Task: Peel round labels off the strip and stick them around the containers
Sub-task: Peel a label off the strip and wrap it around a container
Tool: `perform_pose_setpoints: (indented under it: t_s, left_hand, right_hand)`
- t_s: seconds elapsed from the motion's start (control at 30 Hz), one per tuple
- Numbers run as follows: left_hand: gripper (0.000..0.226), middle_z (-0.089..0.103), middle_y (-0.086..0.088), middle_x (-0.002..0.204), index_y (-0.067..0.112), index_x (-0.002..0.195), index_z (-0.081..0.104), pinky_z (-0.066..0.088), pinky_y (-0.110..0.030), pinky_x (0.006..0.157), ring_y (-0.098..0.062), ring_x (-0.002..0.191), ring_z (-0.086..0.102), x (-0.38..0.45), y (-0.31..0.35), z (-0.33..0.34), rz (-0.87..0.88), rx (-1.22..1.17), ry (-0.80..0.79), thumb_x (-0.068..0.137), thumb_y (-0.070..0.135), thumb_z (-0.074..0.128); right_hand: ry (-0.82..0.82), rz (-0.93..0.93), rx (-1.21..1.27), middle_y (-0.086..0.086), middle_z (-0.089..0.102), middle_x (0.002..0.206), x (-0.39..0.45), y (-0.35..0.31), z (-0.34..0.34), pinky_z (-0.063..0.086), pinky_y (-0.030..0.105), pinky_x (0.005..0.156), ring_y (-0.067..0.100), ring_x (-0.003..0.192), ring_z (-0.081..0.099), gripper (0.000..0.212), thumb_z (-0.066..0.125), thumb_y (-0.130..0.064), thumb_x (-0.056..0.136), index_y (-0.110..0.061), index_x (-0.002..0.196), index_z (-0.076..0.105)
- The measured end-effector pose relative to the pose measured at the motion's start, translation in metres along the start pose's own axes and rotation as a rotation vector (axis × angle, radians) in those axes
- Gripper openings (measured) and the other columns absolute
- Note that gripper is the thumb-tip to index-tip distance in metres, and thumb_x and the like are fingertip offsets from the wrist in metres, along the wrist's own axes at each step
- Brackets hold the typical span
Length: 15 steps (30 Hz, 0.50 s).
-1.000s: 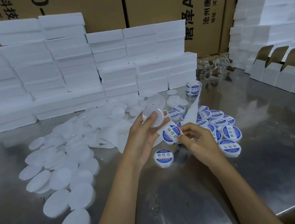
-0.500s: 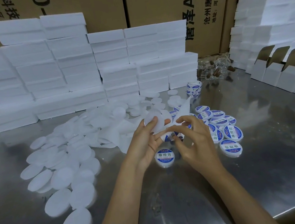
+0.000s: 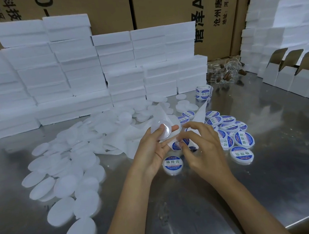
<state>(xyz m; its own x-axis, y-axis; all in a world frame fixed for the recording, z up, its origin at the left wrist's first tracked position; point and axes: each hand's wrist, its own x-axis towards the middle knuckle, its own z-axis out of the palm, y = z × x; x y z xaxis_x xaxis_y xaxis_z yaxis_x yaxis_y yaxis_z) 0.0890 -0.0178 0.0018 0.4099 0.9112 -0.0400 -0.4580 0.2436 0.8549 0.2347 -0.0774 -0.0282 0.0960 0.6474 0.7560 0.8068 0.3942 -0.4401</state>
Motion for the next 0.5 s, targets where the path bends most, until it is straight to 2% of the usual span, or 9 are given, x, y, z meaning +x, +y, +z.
perform_pose_setpoints:
  t_s: [0.1,0.17,0.27,0.4,0.5]
  left_hand:
    - [0.032,0.073,-0.017,0.116,0.009,0.136,0.048,0.057,-0.050,0.093,-0.034,0.106,0.071,0.002,-0.001,-0.001,0.010,0.027,0.061,0.105,0.019,0.050]
    - [0.034,0.074,-0.015,0.115,0.009,0.137,0.048,0.056,-0.047,0.097,-0.030,0.107,0.071,0.005,-0.003,-0.003,0.032,0.109,0.105,0.105,0.018,0.050]
    - [0.033,0.074,-0.013,0.114,0.010,0.136,0.050,0.056,-0.045,0.097,-0.024,0.103,0.073,0.006,-0.006,-0.005,0.059,0.222,0.179,0.105,0.020,0.051]
    - [0.022,0.078,-0.002,0.102,0.024,0.127,0.053,0.056,-0.051,0.093,-0.020,0.093,0.075,0.005,-0.003,-0.008,0.117,0.311,0.242,0.105,0.024,0.049]
    - [0.022,0.078,0.006,0.090,0.038,0.119,0.056,0.052,-0.037,0.086,-0.012,0.078,0.075,0.006,0.005,-0.009,0.212,0.397,0.309,0.105,0.025,0.046]
  right_hand:
    - [0.046,-0.015,0.034,-0.005,0.059,0.118,0.000,-0.004,0.000,0.044,0.039,0.093,0.016,0.114,0.052,0.013,0.069,-0.010,0.080,-0.018,0.090,0.065]
    - [0.082,-0.011,0.093,-0.008,0.058,0.107,0.000,-0.008,-0.001,0.045,0.032,0.087,0.015,0.105,0.053,0.017,0.063,-0.008,0.077,-0.017,0.091,0.059]
    - [0.155,0.046,0.164,-0.011,0.054,0.098,0.001,-0.011,-0.004,0.040,0.017,0.083,0.012,0.097,0.053,0.021,0.060,-0.006,0.080,-0.019,0.096,0.054]
    - [0.170,0.223,0.361,-0.007,0.058,0.095,0.006,-0.014,-0.008,0.044,0.022,0.084,0.016,0.094,0.057,0.028,0.063,0.000,0.088,-0.024,0.097,0.052]
    - [0.143,0.337,0.507,-0.012,0.061,0.091,0.019,-0.018,-0.008,0.049,0.021,0.082,0.013,0.089,0.060,0.022,0.067,-0.007,0.090,-0.024,0.098,0.054]
